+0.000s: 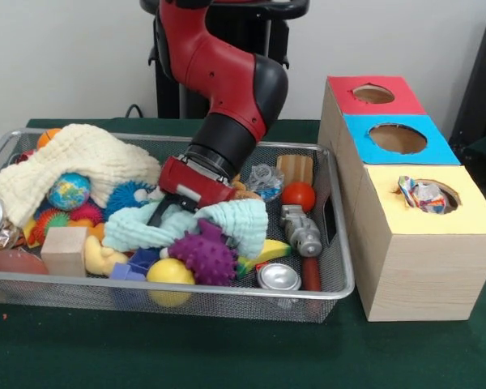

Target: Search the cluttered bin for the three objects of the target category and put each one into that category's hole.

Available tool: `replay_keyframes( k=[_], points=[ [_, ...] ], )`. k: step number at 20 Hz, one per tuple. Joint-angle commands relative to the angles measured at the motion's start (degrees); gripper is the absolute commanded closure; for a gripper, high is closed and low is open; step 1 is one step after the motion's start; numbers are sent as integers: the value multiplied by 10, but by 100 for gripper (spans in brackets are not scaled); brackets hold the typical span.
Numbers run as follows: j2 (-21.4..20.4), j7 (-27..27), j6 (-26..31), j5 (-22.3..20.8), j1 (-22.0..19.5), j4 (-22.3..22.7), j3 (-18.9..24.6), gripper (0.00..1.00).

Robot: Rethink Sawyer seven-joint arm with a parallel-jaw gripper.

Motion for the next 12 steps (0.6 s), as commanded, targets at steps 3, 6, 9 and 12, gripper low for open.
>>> replay_keyframes(
  k=[3, 6, 9, 12],
  points=[
    [71, -62, 153, 148, -56, -17, -88, 0],
    [71, -63, 148, 150, -53, -17, -96, 0],
    [71, -60, 145, 147, -51, -16, -102, 0],
    [74, -58, 133, 166, -42, -9, -106, 0]
  ],
)
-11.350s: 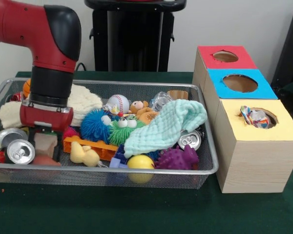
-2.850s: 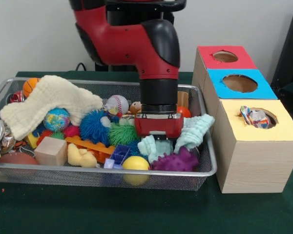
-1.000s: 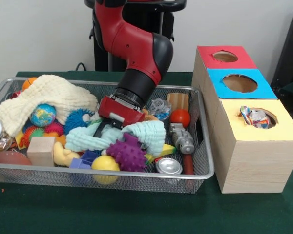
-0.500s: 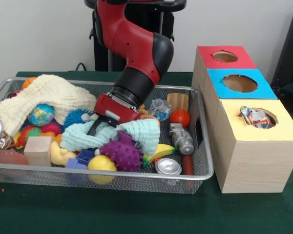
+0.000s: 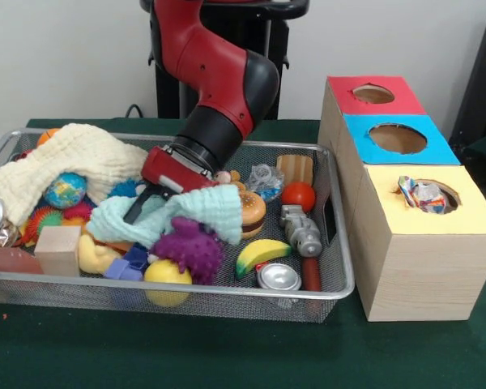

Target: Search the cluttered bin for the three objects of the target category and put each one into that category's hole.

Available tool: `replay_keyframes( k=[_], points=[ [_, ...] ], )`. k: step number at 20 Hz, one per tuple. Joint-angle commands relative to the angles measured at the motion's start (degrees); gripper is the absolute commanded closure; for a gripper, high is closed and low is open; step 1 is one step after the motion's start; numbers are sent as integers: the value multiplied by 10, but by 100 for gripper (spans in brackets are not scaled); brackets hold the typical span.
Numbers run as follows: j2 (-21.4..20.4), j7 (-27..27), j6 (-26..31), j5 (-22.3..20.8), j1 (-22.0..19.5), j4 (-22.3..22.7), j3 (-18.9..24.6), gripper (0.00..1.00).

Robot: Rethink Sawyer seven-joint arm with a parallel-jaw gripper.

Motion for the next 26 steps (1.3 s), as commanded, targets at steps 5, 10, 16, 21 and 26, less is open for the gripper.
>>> replay_keyframes(
  k=[5, 10, 16, 21, 26],
  points=[
    [68, -56, 139, 171, -33, 5, -85, 0],
    [50, -45, 193, 166, -8, 25, -117, 0],
    [52, -16, 259, 133, 5, 9, -136, 0],
    [-1, 25, 342, -15, -48, -7, -88, 0],
    [-101, 76, 328, -184, -76, -3, -41, 0]
  ],
)
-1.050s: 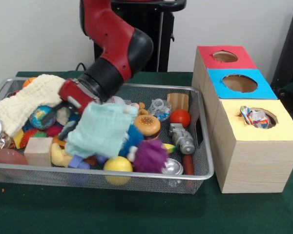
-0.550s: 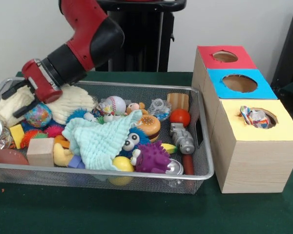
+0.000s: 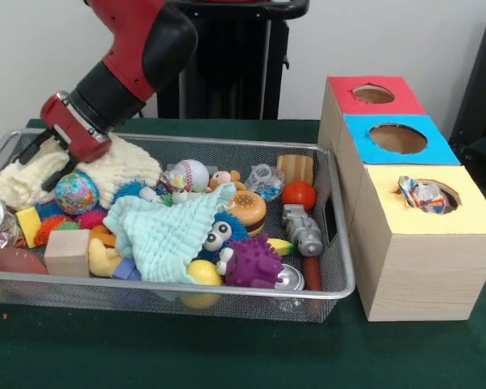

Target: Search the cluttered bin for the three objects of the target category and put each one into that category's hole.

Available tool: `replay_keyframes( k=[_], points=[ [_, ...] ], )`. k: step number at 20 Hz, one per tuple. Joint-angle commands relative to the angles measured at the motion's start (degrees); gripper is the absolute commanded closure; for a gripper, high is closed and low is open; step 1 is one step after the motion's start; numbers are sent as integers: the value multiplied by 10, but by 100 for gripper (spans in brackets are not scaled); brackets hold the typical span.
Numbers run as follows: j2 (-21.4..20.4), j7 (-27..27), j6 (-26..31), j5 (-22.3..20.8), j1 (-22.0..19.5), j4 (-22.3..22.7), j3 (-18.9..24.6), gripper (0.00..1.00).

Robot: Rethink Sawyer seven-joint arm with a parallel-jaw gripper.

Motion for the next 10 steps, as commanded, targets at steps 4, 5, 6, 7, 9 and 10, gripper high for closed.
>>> replay_keyframes(
  k=[4, 5, 6, 7, 9, 10],
  points=[
    [-149, 102, 52, -330, -87, -36, 183, 0],
    [-159, 109, 55, -362, -102, -40, 205, 0],
    [-168, 116, 57, -393, -117, -44, 227, 0],
    [-173, 118, 56, -401, -120, -45, 232, 0],
    [-187, 113, 52, -415, -115, -46, 234, 0],
    [-191, 109, 45, -413, -107, -46, 229, 0]
  ],
)
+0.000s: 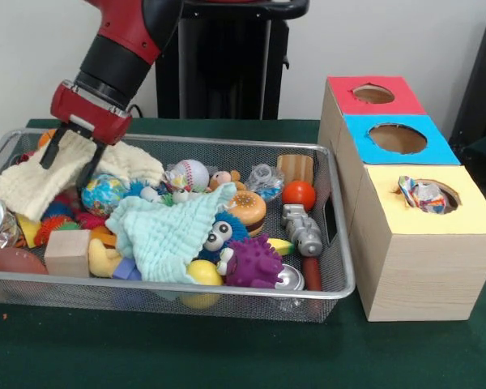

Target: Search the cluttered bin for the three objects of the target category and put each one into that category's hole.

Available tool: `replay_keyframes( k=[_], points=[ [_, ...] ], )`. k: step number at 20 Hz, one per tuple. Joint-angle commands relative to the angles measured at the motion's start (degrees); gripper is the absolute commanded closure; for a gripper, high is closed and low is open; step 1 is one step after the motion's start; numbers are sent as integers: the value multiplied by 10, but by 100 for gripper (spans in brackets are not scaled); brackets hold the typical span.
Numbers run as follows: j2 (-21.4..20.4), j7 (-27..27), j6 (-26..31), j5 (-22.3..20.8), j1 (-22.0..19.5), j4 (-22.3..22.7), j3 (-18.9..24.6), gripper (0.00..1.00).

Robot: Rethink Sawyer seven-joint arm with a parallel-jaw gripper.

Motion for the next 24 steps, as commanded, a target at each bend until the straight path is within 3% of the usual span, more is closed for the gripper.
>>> replay_keyframes(
  k=[1, 7, 12, 14, 16, 24],
  points=[
    [-62, 106, 35, -103, -6, -43, 141, 0],
    [-63, 114, 11, -145, -26, -45, 170, 0],
    [-73, 139, 13, -193, -61, -39, 230, 0],
    [-72, 153, -26, -209, -70, -44, 253, 0],
    [-70, 164, -29, -237, -88, -53, 290, 0],
    [-37, 160, -36, -269, -124, -74, 365, 0]
  ],
)
